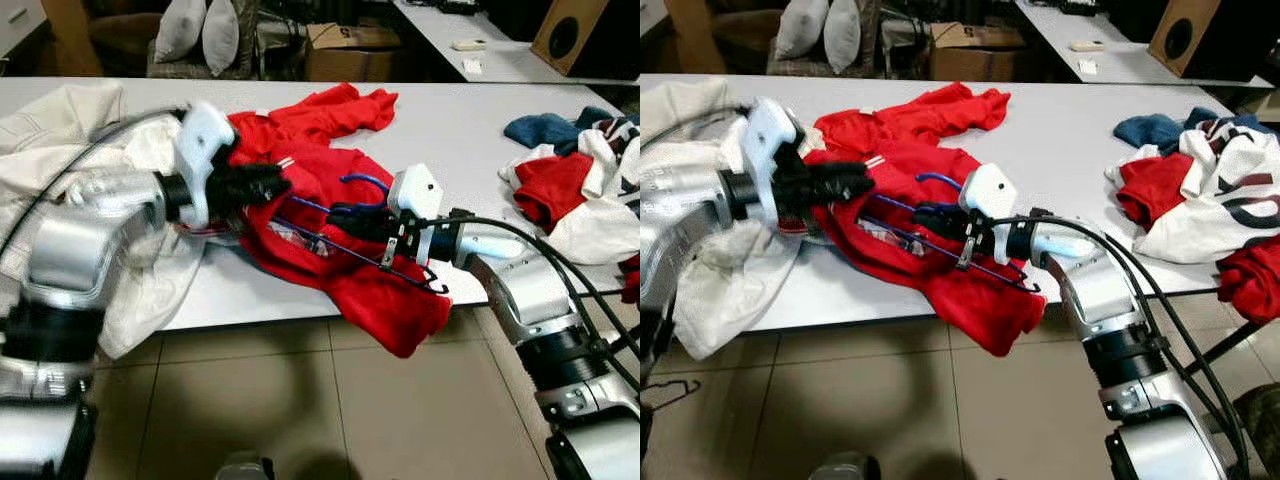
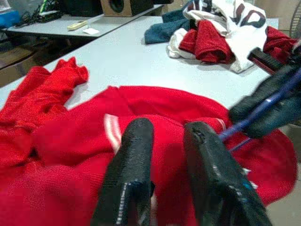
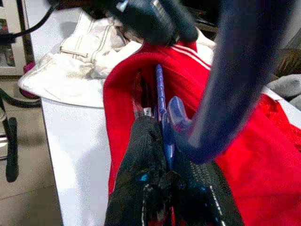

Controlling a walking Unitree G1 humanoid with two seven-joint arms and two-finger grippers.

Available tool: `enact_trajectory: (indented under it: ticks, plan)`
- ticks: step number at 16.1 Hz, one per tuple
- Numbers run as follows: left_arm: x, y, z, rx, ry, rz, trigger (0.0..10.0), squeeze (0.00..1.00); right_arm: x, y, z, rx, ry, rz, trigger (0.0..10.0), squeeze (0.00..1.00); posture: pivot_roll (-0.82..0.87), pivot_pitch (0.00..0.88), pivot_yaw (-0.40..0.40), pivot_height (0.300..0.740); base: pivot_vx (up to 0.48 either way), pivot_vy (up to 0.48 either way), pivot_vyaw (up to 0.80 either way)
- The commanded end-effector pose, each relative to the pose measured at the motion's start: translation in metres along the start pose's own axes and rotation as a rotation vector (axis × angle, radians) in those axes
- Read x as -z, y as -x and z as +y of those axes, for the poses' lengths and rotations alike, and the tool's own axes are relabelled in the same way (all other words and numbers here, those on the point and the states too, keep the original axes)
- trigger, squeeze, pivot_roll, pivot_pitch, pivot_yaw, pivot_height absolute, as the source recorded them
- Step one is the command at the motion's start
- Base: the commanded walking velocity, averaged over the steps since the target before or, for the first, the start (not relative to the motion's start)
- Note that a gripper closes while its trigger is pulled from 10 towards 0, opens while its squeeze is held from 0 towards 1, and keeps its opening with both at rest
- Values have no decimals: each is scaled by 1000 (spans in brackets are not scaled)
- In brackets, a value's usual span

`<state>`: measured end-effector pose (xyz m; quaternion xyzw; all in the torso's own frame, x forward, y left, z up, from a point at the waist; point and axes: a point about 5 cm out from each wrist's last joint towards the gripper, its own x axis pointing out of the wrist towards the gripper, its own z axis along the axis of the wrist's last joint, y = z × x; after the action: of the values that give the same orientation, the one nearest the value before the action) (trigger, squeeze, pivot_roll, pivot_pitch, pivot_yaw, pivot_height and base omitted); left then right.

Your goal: Hang hanger

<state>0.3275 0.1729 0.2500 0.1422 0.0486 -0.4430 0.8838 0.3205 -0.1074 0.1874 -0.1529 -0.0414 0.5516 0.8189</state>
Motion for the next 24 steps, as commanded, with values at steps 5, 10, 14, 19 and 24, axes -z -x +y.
enact_trajectory:
  ticks: [5, 10, 14, 19, 24]
  plan:
    - [-29, 19, 36, 7, -171, -26, 10000, 0, -14, 14, -7, -58, 21, -13, 10000, 0, 136, 0, -54, 740, 0, 0, 0]
    - [1, 2, 17, 317, -238, 143, 10000, 1000, -18, 25, -7, -133, 32, 12, 10000, 0, 124, 0, -44, 740, 0, 0, 0]
    - [7, -4, 14, 391, -257, 158, 10000, 0, -20, 28, -10, -140, 43, 24, 10000, 0, 112, 0, -35, 740, 0, 0, 0]
    - [22, -4, 17, 387, -319, 254, 10000, 0, -22, 30, -12, -142, 50, 27, 10000, 0, 109, 0, -39, 740, 0, 0, 0]
    - [12, -6, 8, 470, -241, 154, 10000, 0, -22, 29, -19, -107, 56, 46, 10000, 0, 107, 0, -38, 740, 0, 0, 0]
